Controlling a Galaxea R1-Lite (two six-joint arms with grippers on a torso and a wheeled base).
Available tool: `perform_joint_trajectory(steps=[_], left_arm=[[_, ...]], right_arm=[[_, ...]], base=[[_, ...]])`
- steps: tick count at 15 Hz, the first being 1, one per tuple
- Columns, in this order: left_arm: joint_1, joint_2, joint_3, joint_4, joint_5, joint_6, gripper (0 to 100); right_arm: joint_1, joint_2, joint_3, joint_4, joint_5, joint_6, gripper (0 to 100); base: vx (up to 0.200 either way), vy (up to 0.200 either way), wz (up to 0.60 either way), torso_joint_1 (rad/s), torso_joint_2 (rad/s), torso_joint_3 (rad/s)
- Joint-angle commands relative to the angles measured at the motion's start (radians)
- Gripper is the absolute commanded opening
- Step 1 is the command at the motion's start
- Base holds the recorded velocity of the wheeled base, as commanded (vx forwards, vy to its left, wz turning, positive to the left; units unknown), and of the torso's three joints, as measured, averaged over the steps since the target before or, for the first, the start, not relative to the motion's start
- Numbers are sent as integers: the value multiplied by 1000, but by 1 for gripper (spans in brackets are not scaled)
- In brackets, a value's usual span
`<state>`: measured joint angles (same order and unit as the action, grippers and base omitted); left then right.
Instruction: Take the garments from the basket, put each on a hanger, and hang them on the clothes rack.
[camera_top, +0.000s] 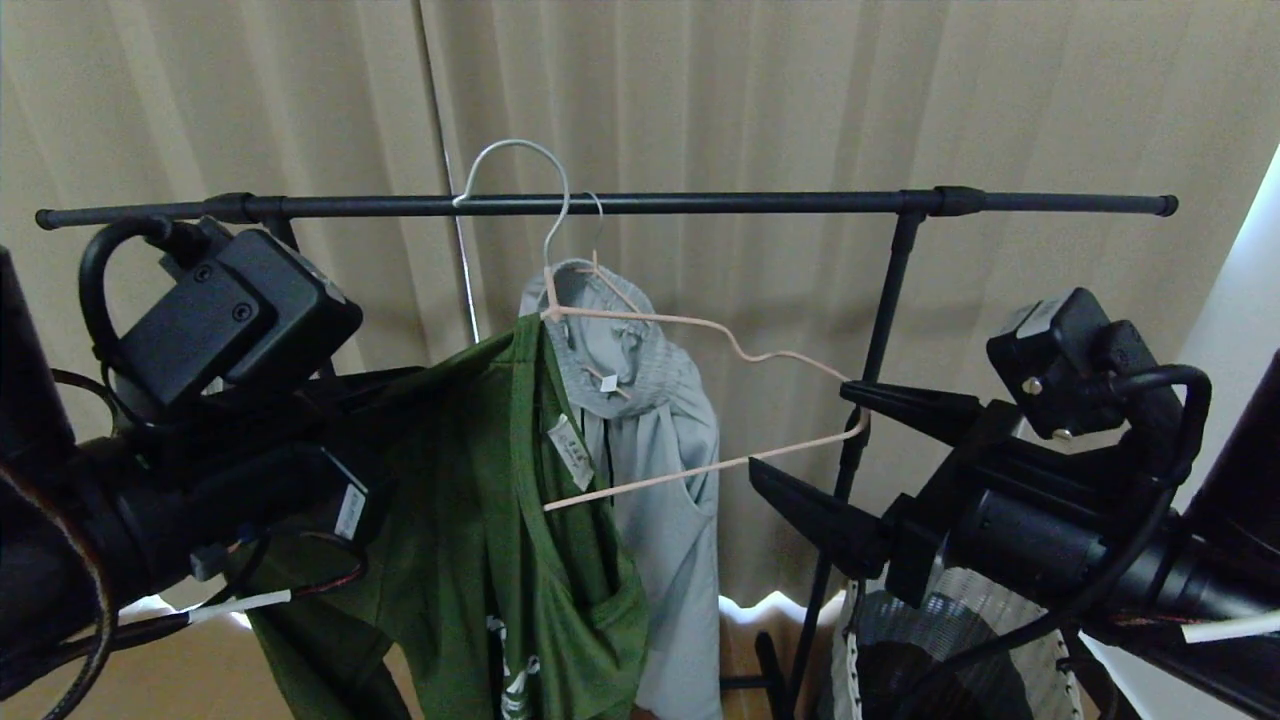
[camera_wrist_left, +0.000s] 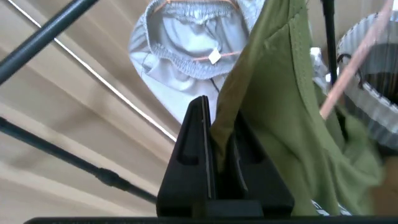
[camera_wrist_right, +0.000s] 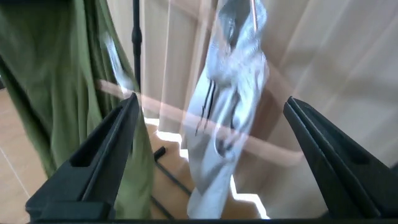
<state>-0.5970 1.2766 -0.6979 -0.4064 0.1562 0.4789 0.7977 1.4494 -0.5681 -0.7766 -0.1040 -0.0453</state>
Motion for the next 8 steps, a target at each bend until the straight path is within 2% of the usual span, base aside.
perform_joint_trajectory(steps=[1, 4, 8], left_arm=[[-1, 0, -3, -19, 2, -2, 0], [-30, 1, -12, -98, 0, -2, 0], [-50, 7, -49, -101, 13, -23, 0]], right_arm=[[0, -12, 60, -29, 1, -1, 100], [25, -3, 114, -69, 7, -1, 100], [46, 8, 106, -69, 7, -1, 100]], base=[[0, 0, 0, 0, 0, 0], [0, 0, 0, 0, 0, 0], [0, 0, 0, 0, 0, 0]])
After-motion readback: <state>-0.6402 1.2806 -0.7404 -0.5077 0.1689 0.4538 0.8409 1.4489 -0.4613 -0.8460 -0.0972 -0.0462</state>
